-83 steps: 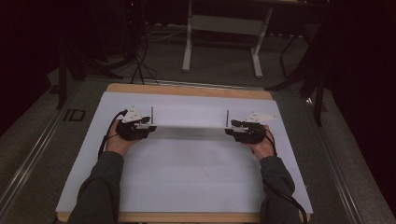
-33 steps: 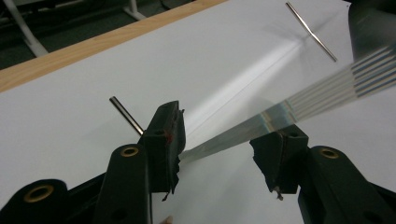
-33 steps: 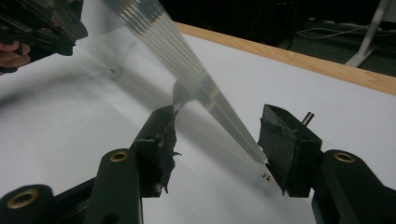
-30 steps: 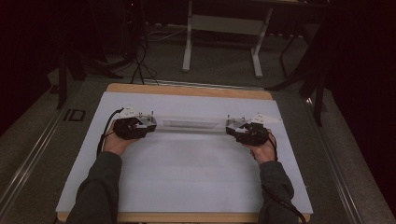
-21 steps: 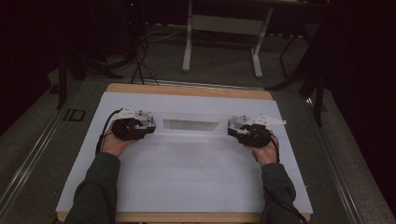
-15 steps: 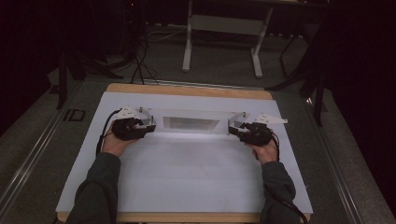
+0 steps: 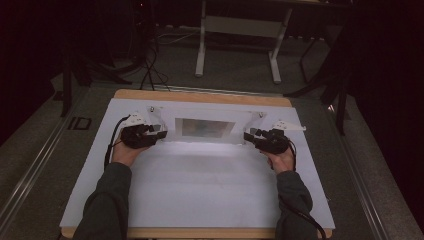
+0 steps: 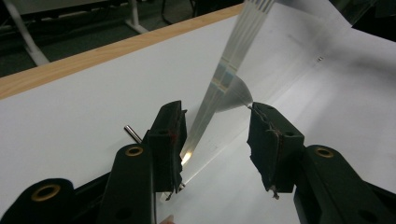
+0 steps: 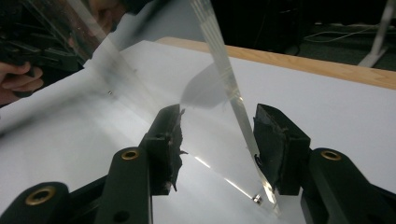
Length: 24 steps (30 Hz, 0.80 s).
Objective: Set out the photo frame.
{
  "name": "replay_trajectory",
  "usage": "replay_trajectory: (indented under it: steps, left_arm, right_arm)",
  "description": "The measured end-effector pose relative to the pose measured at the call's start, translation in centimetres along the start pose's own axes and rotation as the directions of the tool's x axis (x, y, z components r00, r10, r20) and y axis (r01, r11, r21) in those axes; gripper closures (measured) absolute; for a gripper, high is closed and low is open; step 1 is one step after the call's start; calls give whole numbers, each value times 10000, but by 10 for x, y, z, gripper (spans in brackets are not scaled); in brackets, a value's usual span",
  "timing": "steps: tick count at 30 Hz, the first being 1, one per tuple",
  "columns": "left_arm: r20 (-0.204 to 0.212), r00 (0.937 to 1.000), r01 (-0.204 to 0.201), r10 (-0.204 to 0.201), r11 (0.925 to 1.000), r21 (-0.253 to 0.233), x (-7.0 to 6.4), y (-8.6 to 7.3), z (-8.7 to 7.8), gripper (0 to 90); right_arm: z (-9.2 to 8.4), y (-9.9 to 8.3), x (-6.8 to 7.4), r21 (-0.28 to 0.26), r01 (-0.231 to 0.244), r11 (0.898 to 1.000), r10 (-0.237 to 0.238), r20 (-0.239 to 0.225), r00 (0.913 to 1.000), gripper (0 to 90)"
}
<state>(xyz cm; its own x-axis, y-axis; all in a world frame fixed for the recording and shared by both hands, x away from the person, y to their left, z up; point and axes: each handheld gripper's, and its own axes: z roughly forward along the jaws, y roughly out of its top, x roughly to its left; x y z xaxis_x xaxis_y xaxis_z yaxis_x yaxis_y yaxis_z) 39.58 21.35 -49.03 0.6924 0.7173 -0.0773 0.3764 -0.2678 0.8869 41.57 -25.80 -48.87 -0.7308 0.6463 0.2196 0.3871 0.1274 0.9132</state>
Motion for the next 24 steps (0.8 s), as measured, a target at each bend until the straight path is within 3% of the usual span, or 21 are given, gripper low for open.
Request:
replay_trajectory:
  steps: [12, 17, 18, 19, 24]
  left_arm:
    - [-297, 9995, -107, 109, 9999, 70, -5, 3, 0, 559]
    - [-360, 9993, 36, -38, 10000, -52, -5, 3, 1, 578]
    - [-144, 9995, 290, -291, 9995, -85, -5, 1, 1, 578]
    - [-135, 9995, 279, -281, 9995, -124, -5, 1, 0, 582]
    - [-159, 9992, 359, -361, 9993, -91, -9, 0, -2, 581]
  right_arm:
    - [-1, 3, 7, -24, 192, 9998, -190, 422, 9989, 514]
    - [-3, 2, 7, -174, -111, 9998, 121, 594, 9982, 580]
    - [-3, 1, 8, -176, -80, 9998, 92, 709, 9974, 597]
    - [-4, 0, 8, -202, -121, 9997, 138, 859, 9962, 604]
    - [-6, -1, 9, -224, -136, 9997, 154, 828, 9965, 602]
